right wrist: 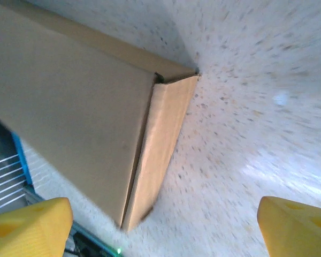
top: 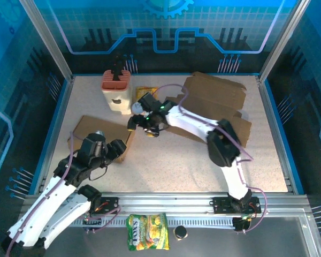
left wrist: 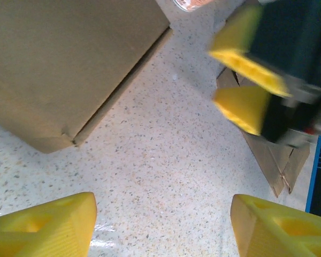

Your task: Fold the paper box

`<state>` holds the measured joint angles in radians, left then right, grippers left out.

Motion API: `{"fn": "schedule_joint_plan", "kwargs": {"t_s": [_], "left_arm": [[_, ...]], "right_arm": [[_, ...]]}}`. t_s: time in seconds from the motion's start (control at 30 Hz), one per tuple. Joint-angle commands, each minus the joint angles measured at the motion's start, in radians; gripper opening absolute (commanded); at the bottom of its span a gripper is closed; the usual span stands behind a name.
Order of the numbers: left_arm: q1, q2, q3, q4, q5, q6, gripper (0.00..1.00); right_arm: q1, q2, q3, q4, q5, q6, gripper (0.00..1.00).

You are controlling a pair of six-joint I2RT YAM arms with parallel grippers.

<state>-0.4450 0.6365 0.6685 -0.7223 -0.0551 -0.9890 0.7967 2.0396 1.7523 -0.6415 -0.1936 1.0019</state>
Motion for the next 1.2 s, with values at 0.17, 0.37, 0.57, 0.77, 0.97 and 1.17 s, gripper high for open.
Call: {"fn": "schedule_joint_plan", "kwargs": {"t_s": [0.17,0.37,0.57,0.77,0.97,1.17], "left_arm": [[-0.017,0.307,0.180,0.249,0.159,0.124,0.65],[-0.058,0.617,0.261,0.532,0.195,0.124,0.64],[-0.132,0.939,0.355,0.751,0.137,-0.015,0.60],[-0.159,1.190,0.433,0.895,0.007,-0.151,0.54],[-0.154,1.321,0.531,0.871,-0.094,-0.120,0.52],[-0.134,1.398,0.548,0.901,-0.093,-0.135,0.51]], "right_arm": [[-0.273,-0.564,-0.430,0.019,0.129,-0.110,0.83],[-0.404,-0.817,-0.626,0.073,0.306,-0.304,0.88],[-0.677,-0.771,-0.667,0.058,0.011,-0.255,0.79],[-0.709,-0.769,-0.614,-0.004,-0.021,-0.237,0.77],[-0.702,-0.898,-0.640,-0.044,-0.015,-0.171,0.77],[-0.704,-0.977,-0.641,-0.110,-0.025,-0.157,0.78]]}}
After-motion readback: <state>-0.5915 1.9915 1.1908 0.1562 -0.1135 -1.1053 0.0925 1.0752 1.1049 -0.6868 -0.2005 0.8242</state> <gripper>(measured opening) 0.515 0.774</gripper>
